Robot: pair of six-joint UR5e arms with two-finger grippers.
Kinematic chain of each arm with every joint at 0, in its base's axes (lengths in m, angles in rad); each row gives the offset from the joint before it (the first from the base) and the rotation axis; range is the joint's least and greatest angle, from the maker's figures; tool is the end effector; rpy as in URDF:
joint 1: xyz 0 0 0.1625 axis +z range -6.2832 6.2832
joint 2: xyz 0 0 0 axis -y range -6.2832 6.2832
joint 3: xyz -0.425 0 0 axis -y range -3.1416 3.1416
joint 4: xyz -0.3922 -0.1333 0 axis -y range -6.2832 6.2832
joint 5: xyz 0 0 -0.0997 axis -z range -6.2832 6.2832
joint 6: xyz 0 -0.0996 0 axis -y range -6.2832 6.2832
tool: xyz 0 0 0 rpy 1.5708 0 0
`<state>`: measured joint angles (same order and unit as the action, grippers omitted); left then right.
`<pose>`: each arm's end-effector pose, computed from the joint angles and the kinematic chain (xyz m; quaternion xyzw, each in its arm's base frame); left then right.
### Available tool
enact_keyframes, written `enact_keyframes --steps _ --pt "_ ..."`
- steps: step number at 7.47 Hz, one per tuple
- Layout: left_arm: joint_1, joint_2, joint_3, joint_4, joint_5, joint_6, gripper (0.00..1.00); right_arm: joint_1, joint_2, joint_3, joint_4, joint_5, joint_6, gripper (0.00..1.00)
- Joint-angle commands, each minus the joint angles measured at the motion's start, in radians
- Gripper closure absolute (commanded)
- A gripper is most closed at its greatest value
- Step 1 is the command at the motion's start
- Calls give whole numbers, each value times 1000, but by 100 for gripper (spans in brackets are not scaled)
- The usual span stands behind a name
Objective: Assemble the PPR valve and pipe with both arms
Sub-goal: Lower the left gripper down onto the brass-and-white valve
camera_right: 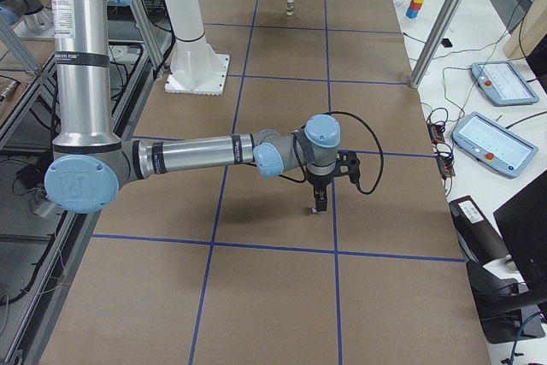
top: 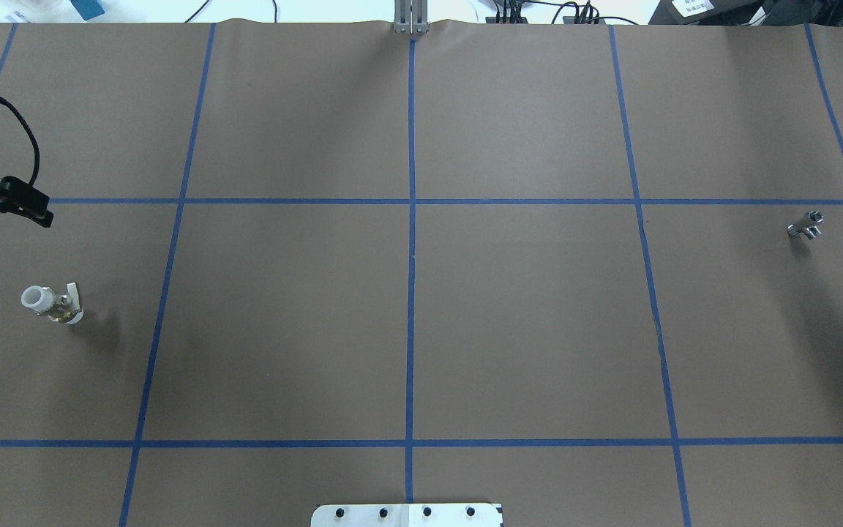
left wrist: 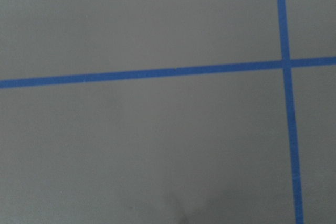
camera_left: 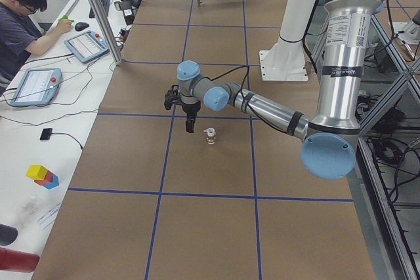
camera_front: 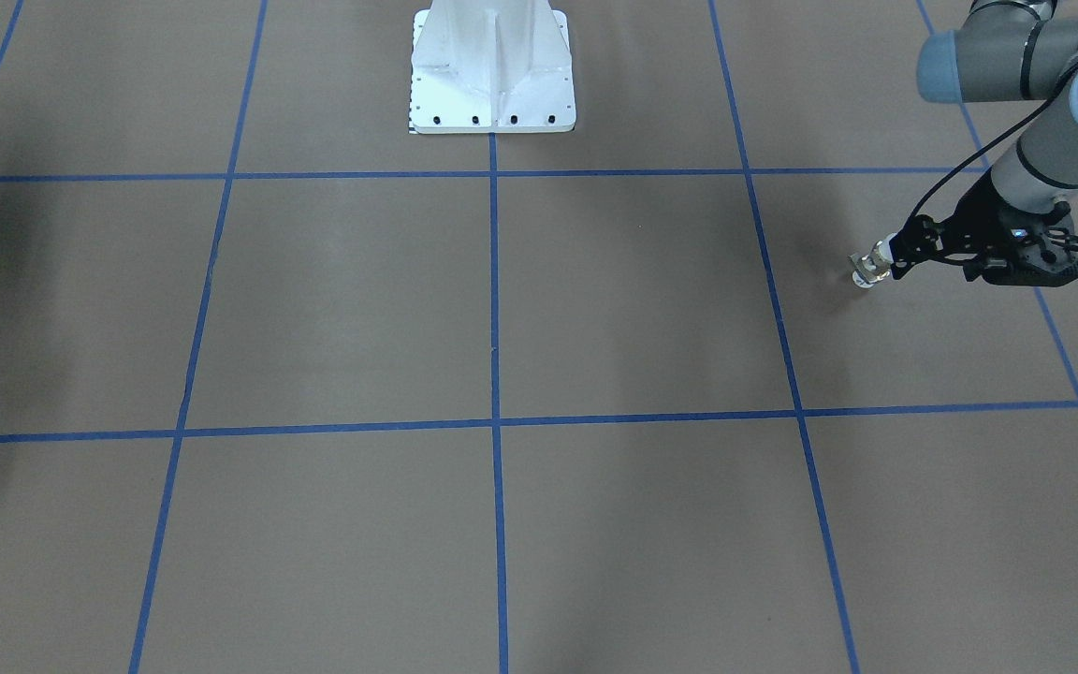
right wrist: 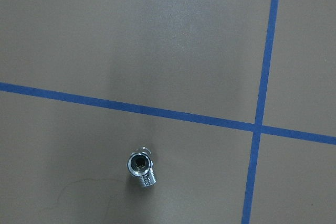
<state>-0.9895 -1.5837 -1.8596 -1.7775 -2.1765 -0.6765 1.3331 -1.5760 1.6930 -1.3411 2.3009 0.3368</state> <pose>0.2143 -0.4657 0.4939 0.0243 0.3746 0.0310 0.9263 -0.0542 -0.5078 0.5776 0.0549 -0.3829 -0.0159 0.9220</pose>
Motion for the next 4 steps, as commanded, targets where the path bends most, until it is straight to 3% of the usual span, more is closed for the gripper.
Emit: enact_keyframes --steps 1,4 --pt "60 34 0 -36 11 -20 0 0 -1 -1 -1 43 18 0" --pt "84 39 0 -36 0 -21 1 1 -10 1 -1 57 18 0"
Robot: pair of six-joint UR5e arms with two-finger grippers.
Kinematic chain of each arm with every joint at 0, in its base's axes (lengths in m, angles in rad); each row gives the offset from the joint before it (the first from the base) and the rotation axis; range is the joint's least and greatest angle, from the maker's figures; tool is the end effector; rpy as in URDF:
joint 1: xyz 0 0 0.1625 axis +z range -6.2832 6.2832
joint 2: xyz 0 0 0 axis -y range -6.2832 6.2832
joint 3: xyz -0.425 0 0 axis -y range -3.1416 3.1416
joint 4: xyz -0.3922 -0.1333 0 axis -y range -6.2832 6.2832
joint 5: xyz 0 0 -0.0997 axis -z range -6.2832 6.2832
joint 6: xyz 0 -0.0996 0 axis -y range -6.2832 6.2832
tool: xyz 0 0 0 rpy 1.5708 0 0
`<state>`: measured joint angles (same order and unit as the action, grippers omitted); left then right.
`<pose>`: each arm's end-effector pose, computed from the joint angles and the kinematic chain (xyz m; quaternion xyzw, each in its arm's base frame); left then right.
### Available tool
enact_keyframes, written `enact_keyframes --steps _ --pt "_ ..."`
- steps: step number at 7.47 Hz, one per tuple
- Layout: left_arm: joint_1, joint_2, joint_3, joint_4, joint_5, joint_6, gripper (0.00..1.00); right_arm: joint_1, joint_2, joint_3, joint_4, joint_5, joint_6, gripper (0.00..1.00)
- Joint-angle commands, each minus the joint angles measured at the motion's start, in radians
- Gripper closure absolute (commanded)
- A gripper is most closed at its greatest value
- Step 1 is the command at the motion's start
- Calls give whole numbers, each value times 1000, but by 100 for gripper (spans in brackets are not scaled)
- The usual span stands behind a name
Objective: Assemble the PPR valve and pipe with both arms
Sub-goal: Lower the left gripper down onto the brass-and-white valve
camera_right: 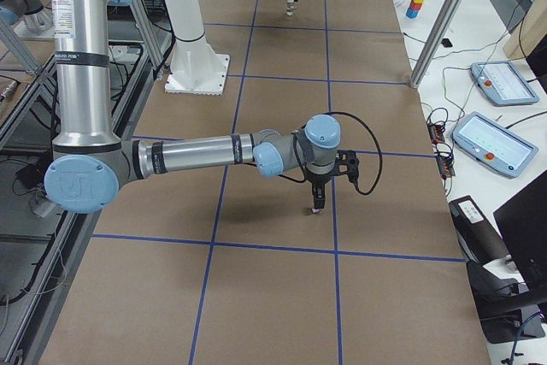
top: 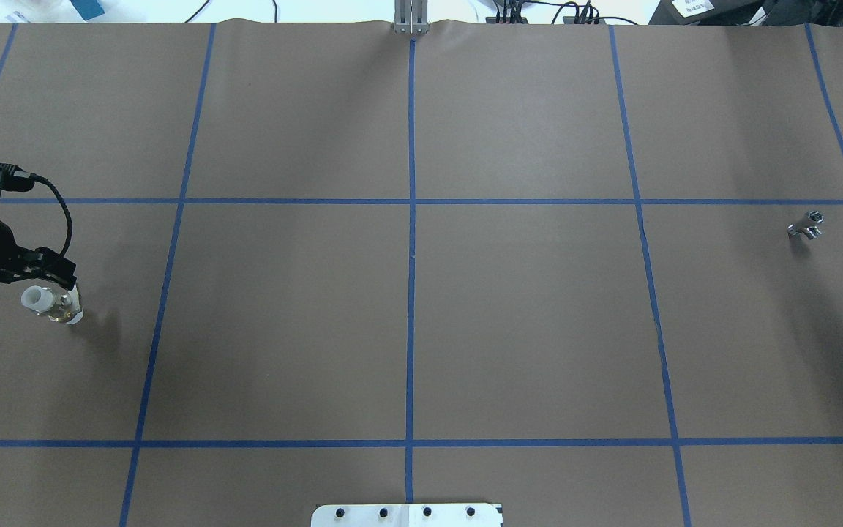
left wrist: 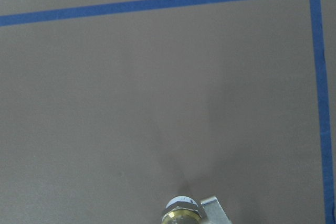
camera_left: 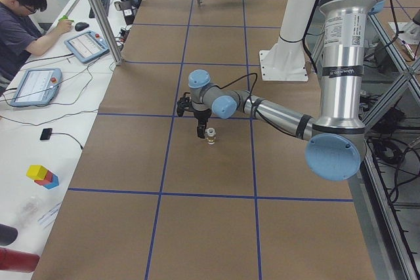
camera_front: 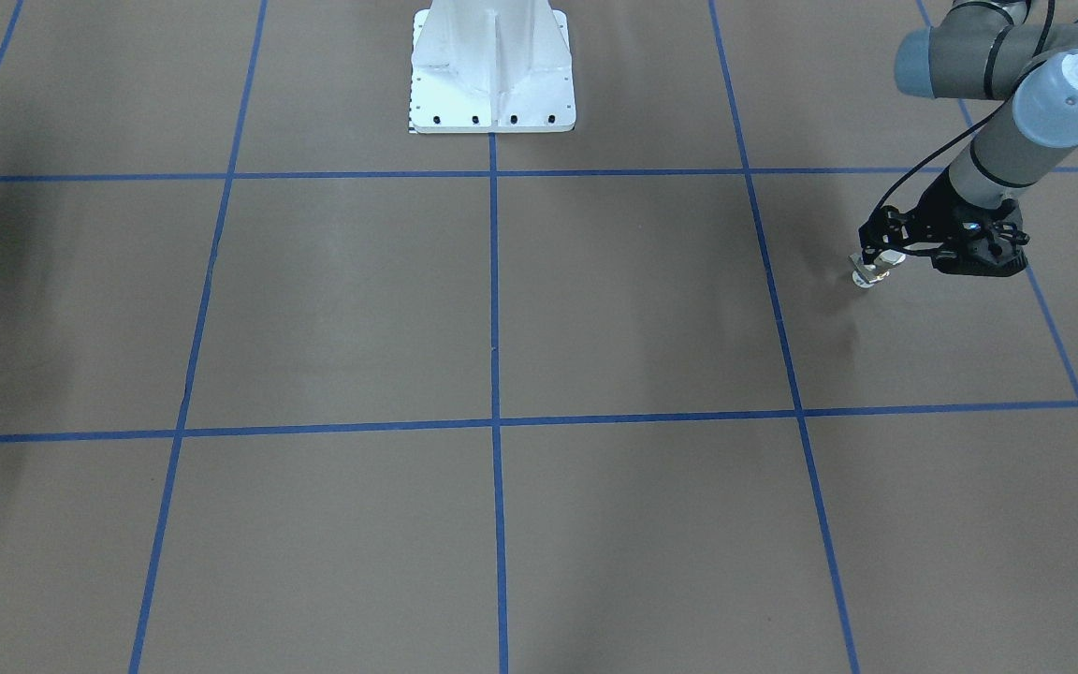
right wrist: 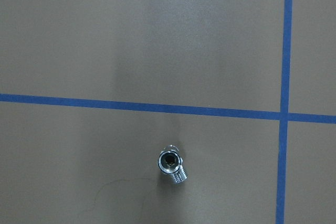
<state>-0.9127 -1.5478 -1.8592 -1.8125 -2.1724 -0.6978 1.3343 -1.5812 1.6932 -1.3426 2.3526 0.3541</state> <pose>0.2423 -0.4392 0.5079 0.0067 0.3737 0.0560 0.9259 -0.0565 -0.5037 0.5770 0.0405 -0.4048 -0.0108 0.9134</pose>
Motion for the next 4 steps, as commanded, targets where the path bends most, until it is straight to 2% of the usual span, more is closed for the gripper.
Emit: enact_keyframes --steps 1,2,4 --pt "8 3 1 1 -4 0 11 0 -6 0 0 5 0 0" --pt "8 3 3 1 -4 1 21 0 -6 -1 0 7 0 0" --pt "9 3 6 2 -6 3 28 0 -6 -3 0 19 0 0"
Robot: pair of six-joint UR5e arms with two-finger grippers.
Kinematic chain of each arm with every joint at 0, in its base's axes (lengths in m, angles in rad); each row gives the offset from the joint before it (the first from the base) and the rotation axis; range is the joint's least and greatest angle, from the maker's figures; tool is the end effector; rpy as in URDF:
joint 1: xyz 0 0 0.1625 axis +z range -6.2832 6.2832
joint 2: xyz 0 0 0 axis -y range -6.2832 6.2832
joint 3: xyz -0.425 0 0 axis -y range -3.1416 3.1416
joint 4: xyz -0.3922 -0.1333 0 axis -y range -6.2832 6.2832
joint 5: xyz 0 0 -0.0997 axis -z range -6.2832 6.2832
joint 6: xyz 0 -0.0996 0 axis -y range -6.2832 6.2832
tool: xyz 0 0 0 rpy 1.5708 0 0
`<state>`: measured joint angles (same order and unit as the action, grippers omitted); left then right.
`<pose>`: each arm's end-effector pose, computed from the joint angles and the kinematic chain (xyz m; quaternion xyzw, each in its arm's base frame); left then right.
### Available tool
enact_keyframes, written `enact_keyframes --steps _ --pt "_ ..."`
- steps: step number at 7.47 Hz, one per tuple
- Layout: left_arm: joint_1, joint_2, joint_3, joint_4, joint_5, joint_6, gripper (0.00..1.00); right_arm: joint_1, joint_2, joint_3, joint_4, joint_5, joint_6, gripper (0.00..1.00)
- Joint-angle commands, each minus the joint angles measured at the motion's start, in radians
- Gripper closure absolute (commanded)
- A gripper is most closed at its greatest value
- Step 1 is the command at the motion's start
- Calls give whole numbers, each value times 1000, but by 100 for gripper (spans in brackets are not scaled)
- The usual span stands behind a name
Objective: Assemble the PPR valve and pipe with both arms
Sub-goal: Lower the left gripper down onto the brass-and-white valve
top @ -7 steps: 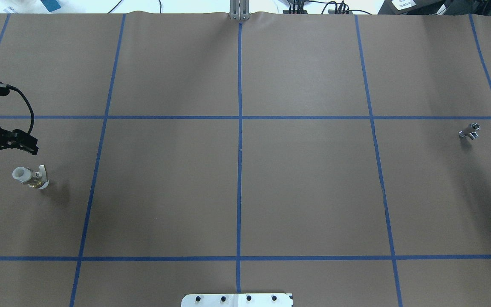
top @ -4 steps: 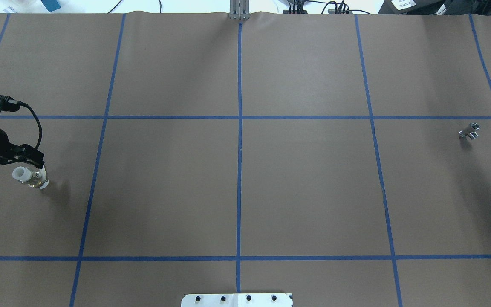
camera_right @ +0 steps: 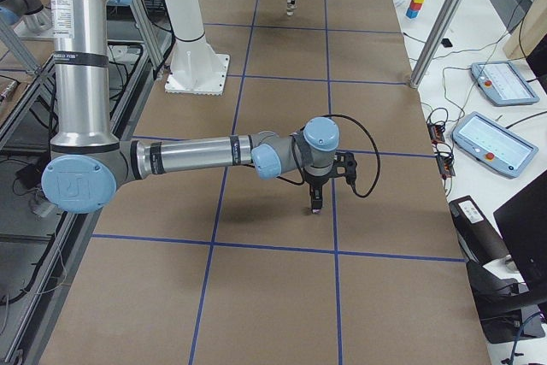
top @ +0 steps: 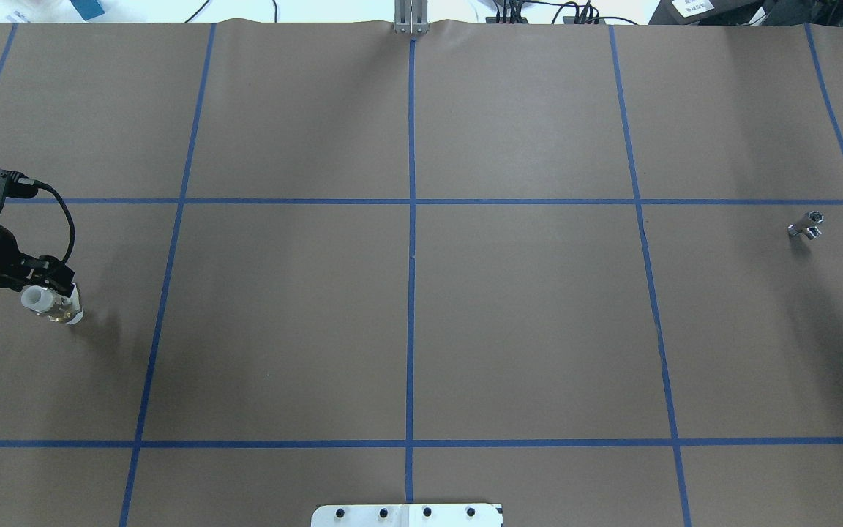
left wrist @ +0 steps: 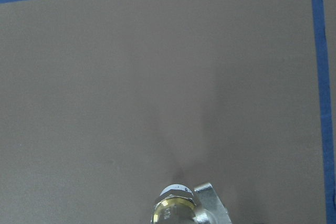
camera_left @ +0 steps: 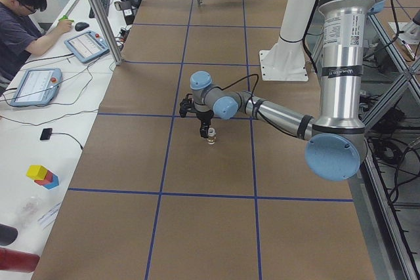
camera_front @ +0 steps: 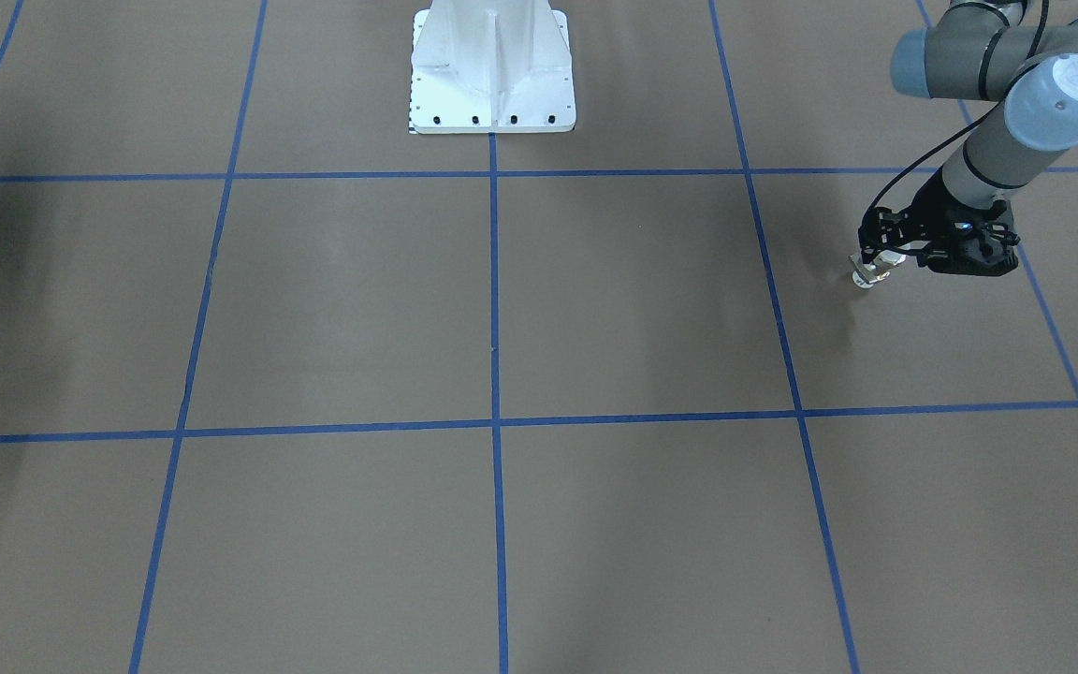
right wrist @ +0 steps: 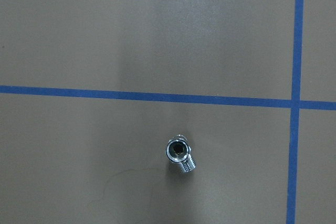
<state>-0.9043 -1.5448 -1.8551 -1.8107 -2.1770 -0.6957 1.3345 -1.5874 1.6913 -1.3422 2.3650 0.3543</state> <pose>0.2458 -0.4363 0.5114 0.0007 0.3729 0.0601 0.9259 -0.0565 -0.5007 0.5802 0.0350 -0.4093 -0.0103 0.9117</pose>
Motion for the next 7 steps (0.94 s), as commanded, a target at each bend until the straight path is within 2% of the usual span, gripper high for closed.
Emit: enact_keyframes --steps 1,6,7 --pt "5 0 7 -1 -1 2 28 0 -2 1 0 7 0 0" --pt "15 28 13 -13 -1 11 29 0 -2 -1 0 7 0 0" --pt "15 28 13 -13 -3 10 33 0 -2 -1 0 7 0 0"
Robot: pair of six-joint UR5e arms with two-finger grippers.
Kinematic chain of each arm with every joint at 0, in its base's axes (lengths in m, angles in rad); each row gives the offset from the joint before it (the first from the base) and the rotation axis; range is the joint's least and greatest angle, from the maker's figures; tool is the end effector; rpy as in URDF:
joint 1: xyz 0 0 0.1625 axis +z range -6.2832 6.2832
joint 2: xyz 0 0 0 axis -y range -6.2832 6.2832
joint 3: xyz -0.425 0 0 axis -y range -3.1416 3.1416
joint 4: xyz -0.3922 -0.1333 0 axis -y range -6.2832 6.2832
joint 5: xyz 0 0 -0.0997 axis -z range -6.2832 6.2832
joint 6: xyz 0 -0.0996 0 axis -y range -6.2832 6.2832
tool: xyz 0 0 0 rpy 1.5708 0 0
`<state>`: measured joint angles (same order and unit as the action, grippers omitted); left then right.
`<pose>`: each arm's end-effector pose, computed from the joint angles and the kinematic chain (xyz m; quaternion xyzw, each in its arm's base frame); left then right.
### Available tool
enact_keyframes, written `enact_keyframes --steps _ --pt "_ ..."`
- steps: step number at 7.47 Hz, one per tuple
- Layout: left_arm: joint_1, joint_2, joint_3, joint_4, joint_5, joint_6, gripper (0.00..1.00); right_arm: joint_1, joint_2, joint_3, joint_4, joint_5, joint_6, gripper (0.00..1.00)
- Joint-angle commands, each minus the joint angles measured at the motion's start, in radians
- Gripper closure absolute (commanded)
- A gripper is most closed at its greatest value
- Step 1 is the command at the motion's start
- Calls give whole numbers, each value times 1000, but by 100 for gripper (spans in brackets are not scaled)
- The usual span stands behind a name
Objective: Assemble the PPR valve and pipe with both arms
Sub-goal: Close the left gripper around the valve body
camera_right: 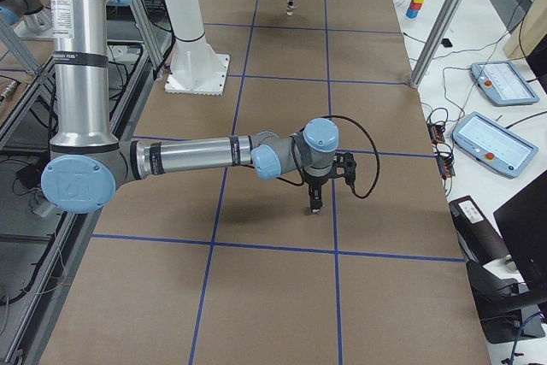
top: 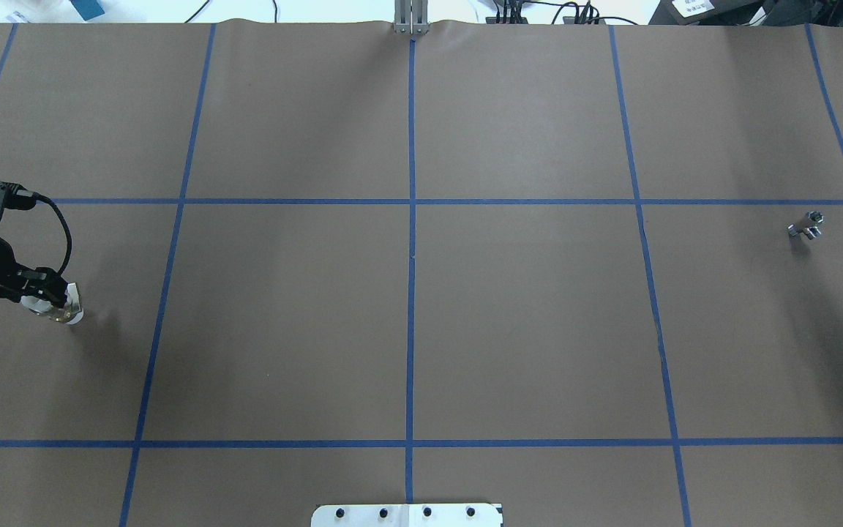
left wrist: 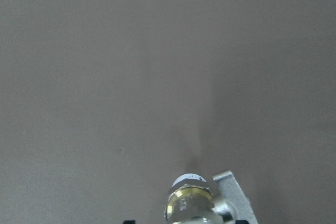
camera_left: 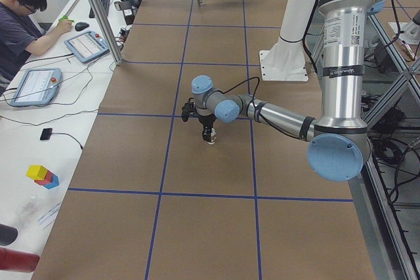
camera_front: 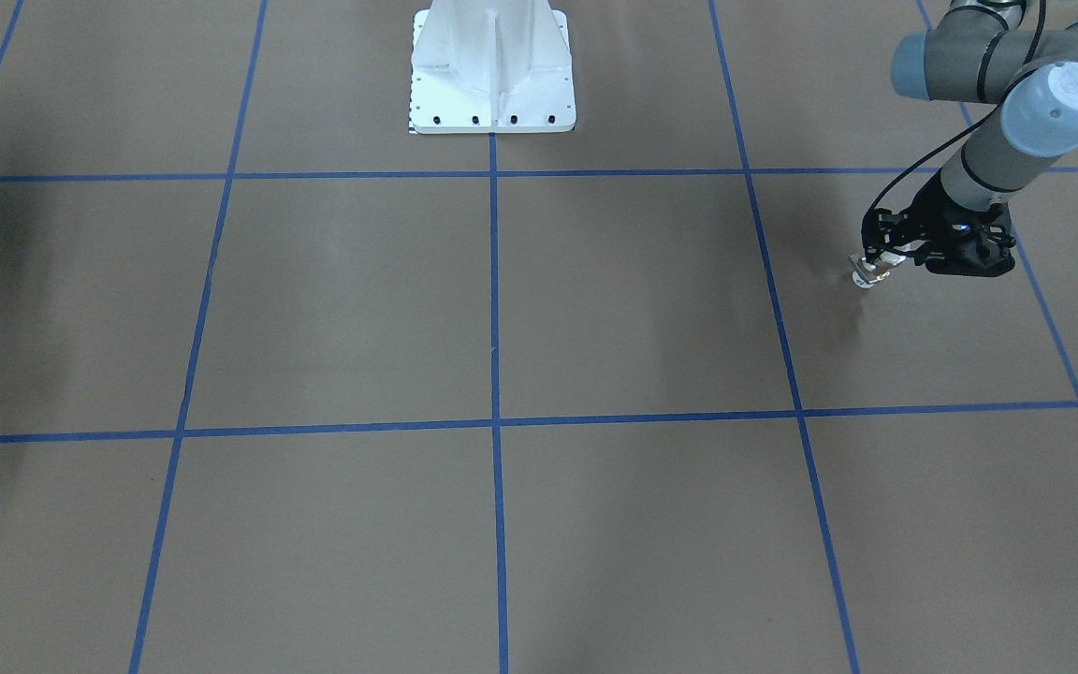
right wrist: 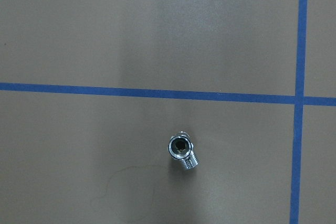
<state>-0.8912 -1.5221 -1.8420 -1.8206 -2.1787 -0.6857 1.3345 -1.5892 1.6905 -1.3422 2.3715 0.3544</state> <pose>0.2471 -0.4275 0.5279 -0.0104 0.3666 0.0672 0.9279 -0.0568 -0.4998 0.5811 0.0328 -0.4118 -0.0103 0.9106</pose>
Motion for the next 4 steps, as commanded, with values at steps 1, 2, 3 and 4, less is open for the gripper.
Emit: enact_keyframes --steps 1,2,3,4 --pt "2 5 -2 -3 -21 -2 35 0 0 0 0 0 0 0" --pt "2 5 -2 -2 -42 -2 35 2 0 -3 0 0 -2 0" --pt "3 5 -2 -3 -43 -2 36 2 0 -5 0 0 -2 0" --pt "5 5 -2 -3 -43 -2 40 2 0 -6 0 0 0 0"
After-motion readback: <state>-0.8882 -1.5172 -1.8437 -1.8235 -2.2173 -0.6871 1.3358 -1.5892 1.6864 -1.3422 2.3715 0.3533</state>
